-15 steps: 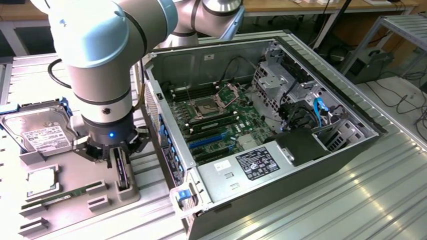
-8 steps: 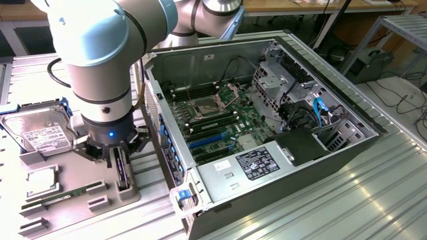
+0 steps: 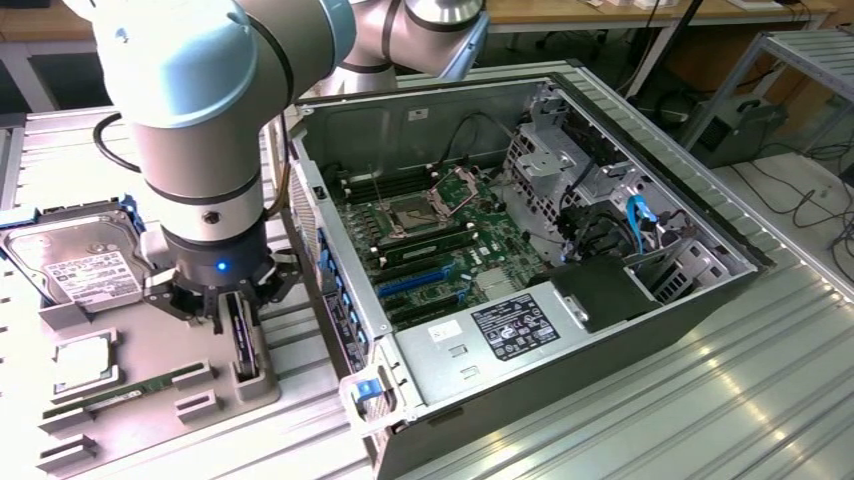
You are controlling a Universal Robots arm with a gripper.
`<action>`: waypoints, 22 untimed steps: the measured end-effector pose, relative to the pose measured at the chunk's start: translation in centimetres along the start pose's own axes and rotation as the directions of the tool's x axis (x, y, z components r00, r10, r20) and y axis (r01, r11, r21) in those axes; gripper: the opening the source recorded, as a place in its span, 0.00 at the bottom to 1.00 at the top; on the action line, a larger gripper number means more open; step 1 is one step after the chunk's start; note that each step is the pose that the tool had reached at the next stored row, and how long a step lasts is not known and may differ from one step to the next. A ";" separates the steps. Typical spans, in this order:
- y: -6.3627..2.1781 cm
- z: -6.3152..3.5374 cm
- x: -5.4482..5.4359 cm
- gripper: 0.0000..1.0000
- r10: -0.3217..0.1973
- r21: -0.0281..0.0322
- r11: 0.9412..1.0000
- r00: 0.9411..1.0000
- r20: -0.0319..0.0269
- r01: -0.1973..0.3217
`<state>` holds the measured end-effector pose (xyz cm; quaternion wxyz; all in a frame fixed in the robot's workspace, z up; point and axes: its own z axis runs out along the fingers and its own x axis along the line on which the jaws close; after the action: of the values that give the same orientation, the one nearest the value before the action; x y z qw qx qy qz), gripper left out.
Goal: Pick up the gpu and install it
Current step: 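Pick up the gpu and move the gpu toward the slot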
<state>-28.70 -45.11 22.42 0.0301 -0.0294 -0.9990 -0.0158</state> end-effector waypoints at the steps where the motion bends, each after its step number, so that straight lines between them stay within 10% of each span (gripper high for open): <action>1: 0.00 0.00 0.0 0.42 0.000 0.000 1.000 1.000 0.000 0.000; 4: 0.00 -0.02 0.0 0.28 0.000 0.000 1.000 1.000 0.000 0.000; 22: 0.00 -0.01 0.0 0.28 0.000 0.000 1.000 1.000 0.000 0.000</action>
<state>-28.70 -45.11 22.44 0.0302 -0.0294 -0.9990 -0.0157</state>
